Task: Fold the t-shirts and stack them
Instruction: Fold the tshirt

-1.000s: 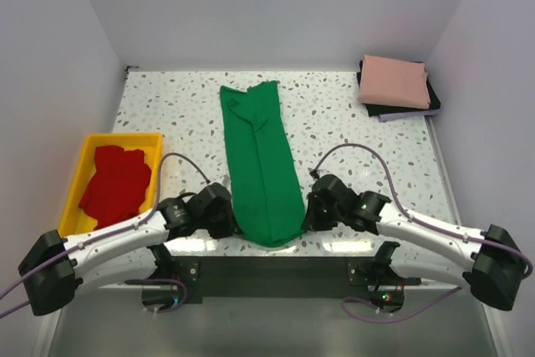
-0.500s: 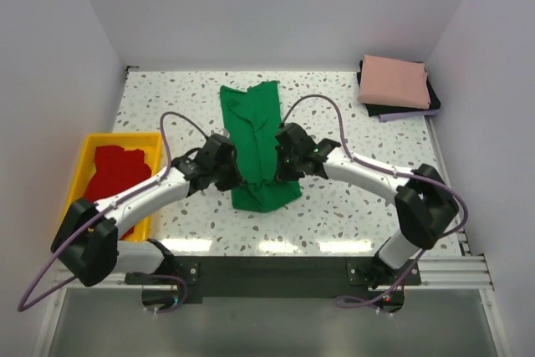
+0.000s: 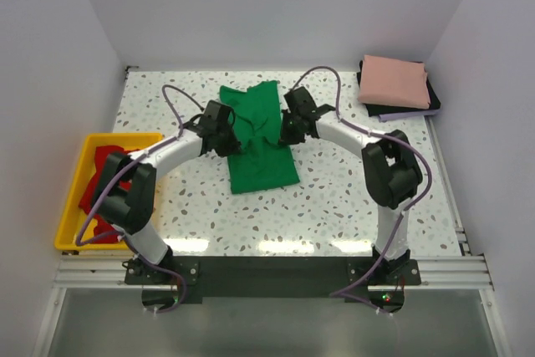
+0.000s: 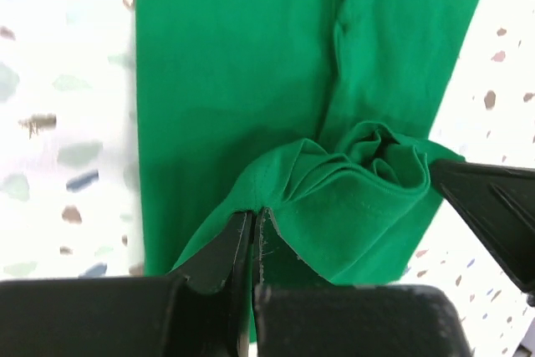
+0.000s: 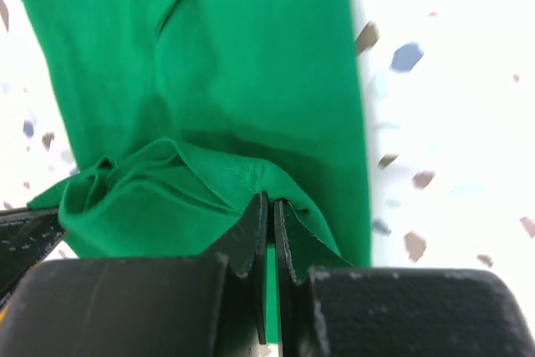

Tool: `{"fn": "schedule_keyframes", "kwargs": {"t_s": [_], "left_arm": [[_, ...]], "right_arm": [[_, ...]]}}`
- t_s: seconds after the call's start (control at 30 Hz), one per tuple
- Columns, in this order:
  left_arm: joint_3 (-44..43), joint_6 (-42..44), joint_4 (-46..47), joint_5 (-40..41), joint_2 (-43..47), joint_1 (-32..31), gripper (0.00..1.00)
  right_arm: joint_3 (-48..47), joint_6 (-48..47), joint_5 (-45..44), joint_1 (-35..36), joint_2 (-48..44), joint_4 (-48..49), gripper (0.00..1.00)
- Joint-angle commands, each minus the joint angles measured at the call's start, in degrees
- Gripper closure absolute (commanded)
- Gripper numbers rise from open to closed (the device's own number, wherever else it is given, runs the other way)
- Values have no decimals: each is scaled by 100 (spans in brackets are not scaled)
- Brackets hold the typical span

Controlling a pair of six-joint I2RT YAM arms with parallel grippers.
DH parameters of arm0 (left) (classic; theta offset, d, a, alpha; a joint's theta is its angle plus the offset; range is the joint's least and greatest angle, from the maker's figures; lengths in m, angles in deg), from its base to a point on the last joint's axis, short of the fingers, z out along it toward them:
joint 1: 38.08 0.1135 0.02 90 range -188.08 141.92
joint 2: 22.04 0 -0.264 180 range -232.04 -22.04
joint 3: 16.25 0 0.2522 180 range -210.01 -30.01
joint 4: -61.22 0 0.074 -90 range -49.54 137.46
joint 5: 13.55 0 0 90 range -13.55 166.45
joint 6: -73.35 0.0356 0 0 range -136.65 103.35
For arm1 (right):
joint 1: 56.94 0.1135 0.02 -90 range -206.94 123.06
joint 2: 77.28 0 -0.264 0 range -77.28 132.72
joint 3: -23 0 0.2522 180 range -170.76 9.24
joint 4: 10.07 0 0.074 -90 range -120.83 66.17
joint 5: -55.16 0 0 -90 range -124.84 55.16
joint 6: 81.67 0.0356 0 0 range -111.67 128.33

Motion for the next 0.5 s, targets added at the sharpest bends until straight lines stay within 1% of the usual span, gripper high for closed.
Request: {"fn": "schedule_keyframes", "kwargs": {"t_s": [0.0,0.1,0.23,0.47], "left_arm": [[-399,198,317,94,-244,188,100],[-547,207,362,15,-438,381,100],[-653,260,414,-29,-482,521,100],[-891,330,493,-214,-728,654,100]], "right_arm": [[-532,-184,261,-221,185,236,100],[-770,-193,454,-379,370,175,100],[-972,-246,577,-476,510,166,100],[-1228,-246,718,-547,731,122,100]]}}
